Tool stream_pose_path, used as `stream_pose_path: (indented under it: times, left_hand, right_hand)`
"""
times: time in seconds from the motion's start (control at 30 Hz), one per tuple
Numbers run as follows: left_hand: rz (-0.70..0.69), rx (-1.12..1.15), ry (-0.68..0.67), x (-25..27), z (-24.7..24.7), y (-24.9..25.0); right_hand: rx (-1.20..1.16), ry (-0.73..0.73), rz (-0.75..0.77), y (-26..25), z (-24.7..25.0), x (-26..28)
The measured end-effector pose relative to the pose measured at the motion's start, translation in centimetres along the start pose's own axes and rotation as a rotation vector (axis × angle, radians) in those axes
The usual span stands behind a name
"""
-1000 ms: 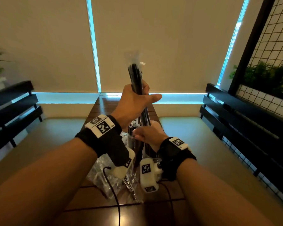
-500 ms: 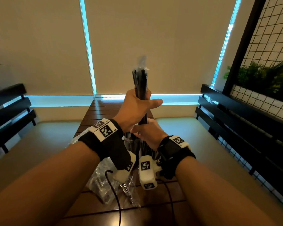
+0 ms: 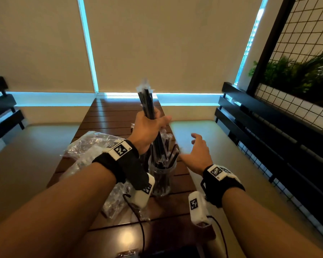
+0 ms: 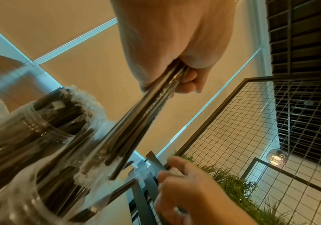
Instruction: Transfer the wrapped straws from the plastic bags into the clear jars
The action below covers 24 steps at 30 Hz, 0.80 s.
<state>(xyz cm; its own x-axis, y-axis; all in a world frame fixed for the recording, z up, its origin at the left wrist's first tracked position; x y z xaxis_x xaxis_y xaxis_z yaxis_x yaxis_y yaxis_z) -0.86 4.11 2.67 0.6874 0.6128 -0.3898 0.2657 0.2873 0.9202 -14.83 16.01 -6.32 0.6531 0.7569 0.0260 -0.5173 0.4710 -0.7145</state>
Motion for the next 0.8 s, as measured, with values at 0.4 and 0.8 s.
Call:
stream_pose_path:
  times: [0.4,0.8]
  left_hand:
    - [0.115,-0.035,0.009,-0.7,0.4,-7.7]
    - [0.245,-0.458,-0.119,2.5,0.5,-11.2]
  right_hand:
    - [0.111,-0.251,0.059,4.3,-11.7,-6.3]
    - [-0.013,-0.233,0.129,1.0,-12.8,-4.3]
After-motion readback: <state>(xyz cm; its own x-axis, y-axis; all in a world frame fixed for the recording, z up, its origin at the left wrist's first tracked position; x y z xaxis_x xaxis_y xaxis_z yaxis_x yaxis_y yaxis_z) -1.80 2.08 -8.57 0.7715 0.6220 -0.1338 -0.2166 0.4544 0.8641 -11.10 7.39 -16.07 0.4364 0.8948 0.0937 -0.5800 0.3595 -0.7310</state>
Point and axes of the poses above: each hand's wrist, its own x-axis away from the middle knuckle, its own z-axis out of the back of the hand, y = z × x, the point moved 6 cm from there along -x, towards the middle knuckle, and after that the axes turned 9 degrees about -y, right-handed, at the moved point
